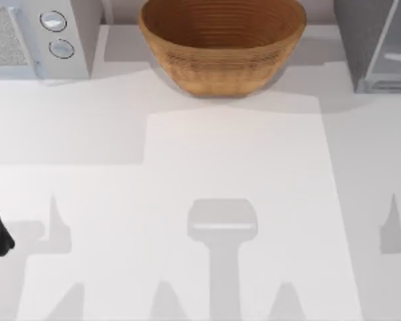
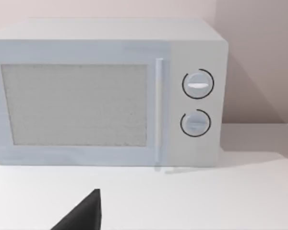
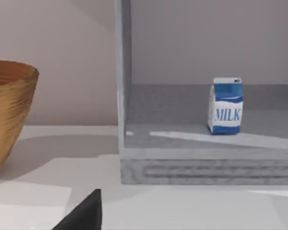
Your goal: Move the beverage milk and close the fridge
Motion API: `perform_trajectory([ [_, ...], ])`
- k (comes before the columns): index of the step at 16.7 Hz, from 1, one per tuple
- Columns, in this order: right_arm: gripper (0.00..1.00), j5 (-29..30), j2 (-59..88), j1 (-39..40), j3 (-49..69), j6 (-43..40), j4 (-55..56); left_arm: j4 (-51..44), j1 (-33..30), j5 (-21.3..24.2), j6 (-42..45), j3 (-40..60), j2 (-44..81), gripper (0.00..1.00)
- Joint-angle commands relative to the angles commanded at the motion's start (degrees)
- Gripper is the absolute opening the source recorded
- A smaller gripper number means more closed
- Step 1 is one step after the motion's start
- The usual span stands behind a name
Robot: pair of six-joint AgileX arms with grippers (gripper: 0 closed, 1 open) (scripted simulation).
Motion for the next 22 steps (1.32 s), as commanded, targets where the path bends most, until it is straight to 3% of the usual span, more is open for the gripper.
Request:
perform_trajectory([
  [7,1.0,0.0,-0.4,-0.1,-0.2,0.0,-0.3,0.0,0.0,0.0,0.0,0.0,0.0,1.0],
  [11,1.0,-0.1,-5.1,0.1,3.6,0.1,-6.5,0.0,0.0,0.0,0.0,0.0,0.0,1.0],
  [15,1.0,0.0,-14.8,0.1,11.6,-0.1,-22.3,0.0,0.0,0.0,0.0,0.0,0.0,1.0],
  [22,1.0,0.4,-34.1,-0.1,27.5,-0.5,-60.7,0.0,0.0,0.0,0.0,0.0,0.0,1.0],
])
